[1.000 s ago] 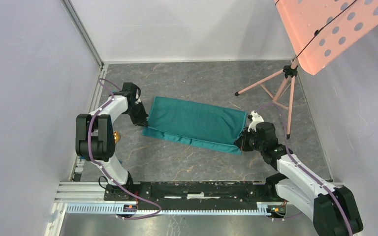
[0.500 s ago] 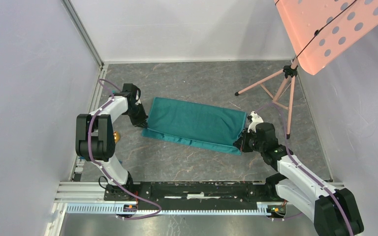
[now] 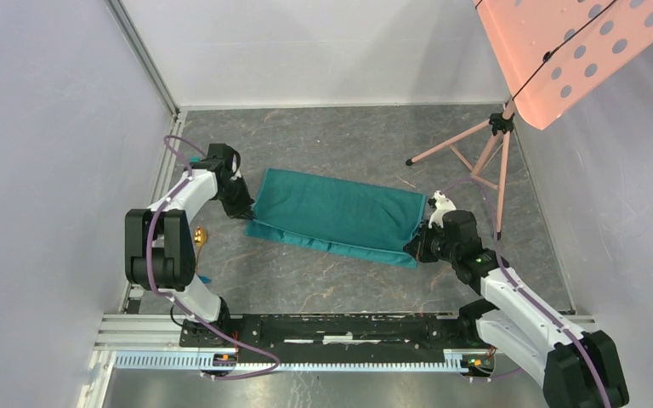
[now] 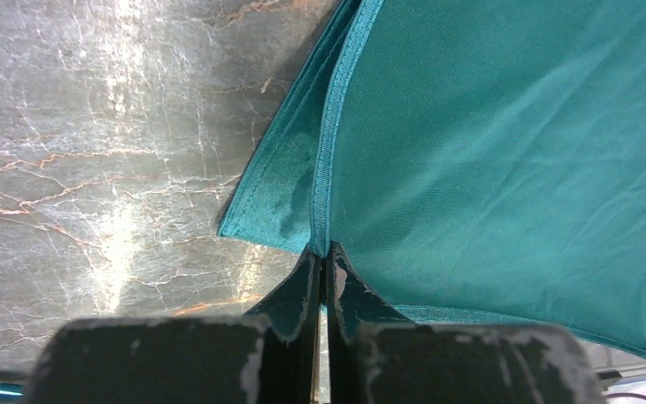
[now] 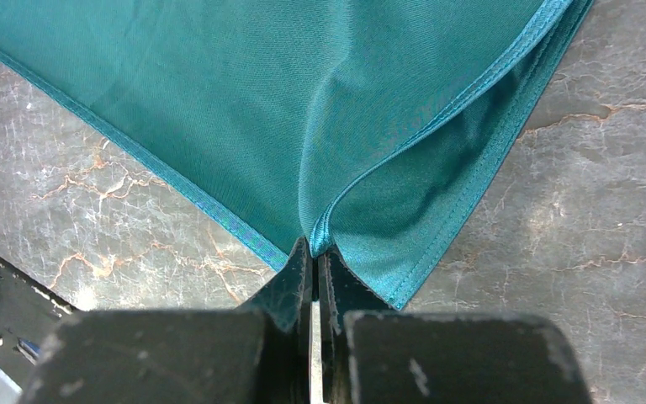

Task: Fold the napkin into a case and place the utensils inside
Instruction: Fold and flatten the napkin at the center of the board.

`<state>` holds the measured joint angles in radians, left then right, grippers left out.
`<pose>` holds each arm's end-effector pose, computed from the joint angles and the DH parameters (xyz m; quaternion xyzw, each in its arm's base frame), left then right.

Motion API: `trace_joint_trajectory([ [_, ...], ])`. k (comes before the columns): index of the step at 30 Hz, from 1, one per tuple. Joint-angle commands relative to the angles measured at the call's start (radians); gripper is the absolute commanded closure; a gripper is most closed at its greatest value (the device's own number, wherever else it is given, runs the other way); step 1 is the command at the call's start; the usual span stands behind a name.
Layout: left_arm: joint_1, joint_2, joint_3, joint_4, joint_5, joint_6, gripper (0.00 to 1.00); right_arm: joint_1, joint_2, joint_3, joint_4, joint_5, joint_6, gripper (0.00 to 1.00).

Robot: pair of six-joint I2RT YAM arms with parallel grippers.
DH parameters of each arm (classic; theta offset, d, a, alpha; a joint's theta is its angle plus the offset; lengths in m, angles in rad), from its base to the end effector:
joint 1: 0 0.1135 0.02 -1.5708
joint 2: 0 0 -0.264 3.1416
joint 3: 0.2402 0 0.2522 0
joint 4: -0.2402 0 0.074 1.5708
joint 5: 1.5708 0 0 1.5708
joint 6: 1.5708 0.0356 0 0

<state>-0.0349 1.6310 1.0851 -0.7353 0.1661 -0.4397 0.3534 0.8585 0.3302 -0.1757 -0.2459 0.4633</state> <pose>0.3072 -0.0166 0.1966 -0.1865 0.9684 -0.1136 0.1205 0.1584 0.0677 0.1714 -0.0020 0.9022 0.2677 0.3383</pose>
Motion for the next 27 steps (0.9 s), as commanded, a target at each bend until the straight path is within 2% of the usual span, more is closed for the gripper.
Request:
trace_joint_trajectory([
  [1, 0.003, 0.003, -0.020, -0.005, 0.008, 0.054, 0.94, 0.005, -0.007, 0.018, 0.008, -0.011, 0.001, 1.00],
  [21, 0.001, 0.044, -0.067, 0.023, -0.028, 0.063, 0.91, 0.012, 0.029, -0.083, 0.104, -0.021, 0.021, 1.00],
  [27, 0.002, 0.037, -0.070, 0.023, -0.029, 0.064, 0.86, 0.011, 0.031, -0.094, 0.108, -0.023, 0.019, 0.99],
])
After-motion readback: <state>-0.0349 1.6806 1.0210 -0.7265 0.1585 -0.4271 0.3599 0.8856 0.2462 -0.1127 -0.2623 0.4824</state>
